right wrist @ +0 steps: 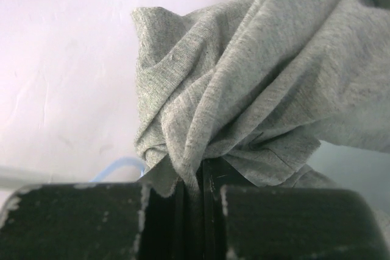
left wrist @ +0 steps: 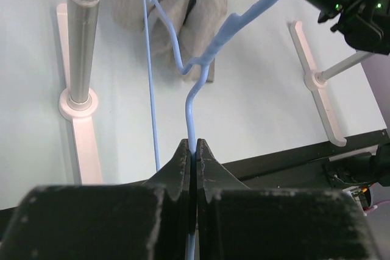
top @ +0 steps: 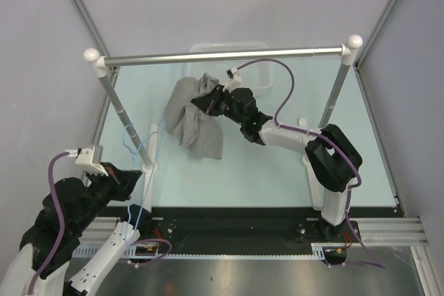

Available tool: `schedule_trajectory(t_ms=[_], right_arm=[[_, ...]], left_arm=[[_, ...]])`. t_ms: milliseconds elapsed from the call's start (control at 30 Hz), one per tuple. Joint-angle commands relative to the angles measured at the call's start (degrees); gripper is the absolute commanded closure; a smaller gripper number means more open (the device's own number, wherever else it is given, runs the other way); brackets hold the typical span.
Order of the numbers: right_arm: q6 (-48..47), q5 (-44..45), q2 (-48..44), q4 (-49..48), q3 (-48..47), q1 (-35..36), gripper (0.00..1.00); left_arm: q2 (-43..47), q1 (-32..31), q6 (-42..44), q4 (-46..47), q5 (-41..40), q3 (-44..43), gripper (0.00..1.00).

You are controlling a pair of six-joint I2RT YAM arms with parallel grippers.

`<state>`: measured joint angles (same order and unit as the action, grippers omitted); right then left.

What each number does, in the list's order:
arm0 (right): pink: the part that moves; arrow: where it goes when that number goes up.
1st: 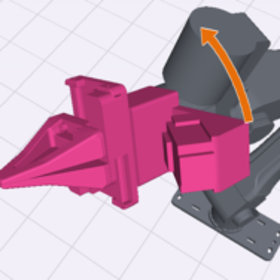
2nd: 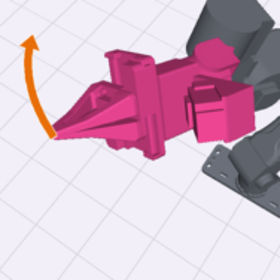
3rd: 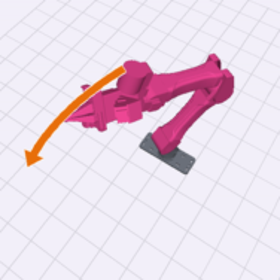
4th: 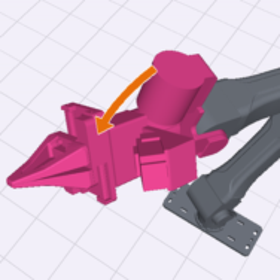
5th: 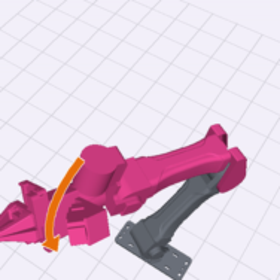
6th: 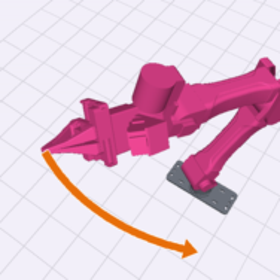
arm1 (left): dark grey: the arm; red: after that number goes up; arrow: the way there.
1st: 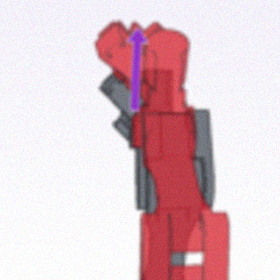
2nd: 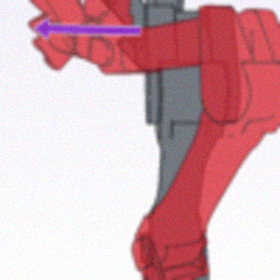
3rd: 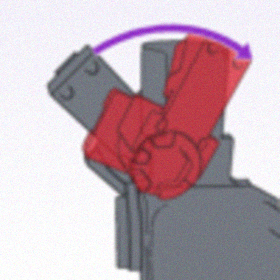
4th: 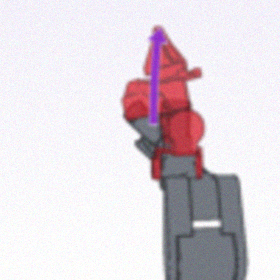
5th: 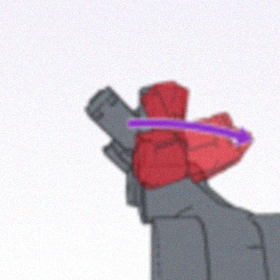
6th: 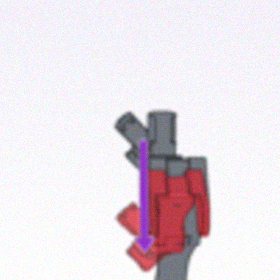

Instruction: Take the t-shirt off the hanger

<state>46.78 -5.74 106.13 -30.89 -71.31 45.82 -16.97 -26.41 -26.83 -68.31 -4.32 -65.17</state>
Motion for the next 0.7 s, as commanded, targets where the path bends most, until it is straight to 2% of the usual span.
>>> schedule_trajectory(t_ms=[0, 167, 400, 567, 667], right_arm=[[-2.13, 3.53, 2.24, -9.98, -9.08, -1.61, 1.0], [-7.48, 12.23, 5.75, -9.27, -16.31, -2.32, 1.0], [-15.23, 30.86, 12.69, -15.94, -24.66, -2.4, 1.0], [-21.11, 41.66, 20.16, -19.64, -36.69, -2.41, 1.0], [-27.52, 44.13, 24.73, -18.77, -45.19, -2.41, 1.0]], left_arm=[[1.85, -0.22, 1.43, 1.6, 0.8, 1.53, 1.0], [3.26, -0.48, 1.43, 1.34, 1.68, 2.41, 1.0], [3.53, -2.76, 1.87, 0.46, -0.08, 2.94, 1.0], [2.82, -3.73, 2.22, 0.29, -0.16, 2.15, 1.0], [2.47, -4.69, 2.66, -0.59, -1.92, 1.27, 1.0]])
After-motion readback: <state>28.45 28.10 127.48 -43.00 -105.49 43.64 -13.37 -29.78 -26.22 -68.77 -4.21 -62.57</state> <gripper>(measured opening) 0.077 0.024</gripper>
